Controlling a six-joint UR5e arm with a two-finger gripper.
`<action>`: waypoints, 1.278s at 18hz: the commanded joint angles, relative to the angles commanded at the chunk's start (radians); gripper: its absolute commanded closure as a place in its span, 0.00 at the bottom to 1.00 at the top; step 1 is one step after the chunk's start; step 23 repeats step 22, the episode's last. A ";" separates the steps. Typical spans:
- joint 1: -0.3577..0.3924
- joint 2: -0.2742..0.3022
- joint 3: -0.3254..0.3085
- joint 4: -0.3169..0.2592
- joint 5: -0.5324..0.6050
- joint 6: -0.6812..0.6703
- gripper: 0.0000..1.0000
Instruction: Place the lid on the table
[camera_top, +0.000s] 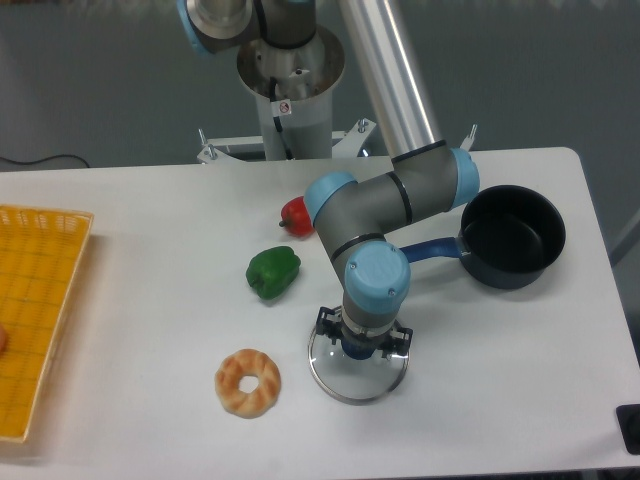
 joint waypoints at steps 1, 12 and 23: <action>0.000 0.008 0.000 0.000 0.018 0.003 0.00; 0.028 0.124 0.021 -0.006 0.081 0.115 0.00; 0.075 0.166 0.011 -0.074 0.061 0.485 0.00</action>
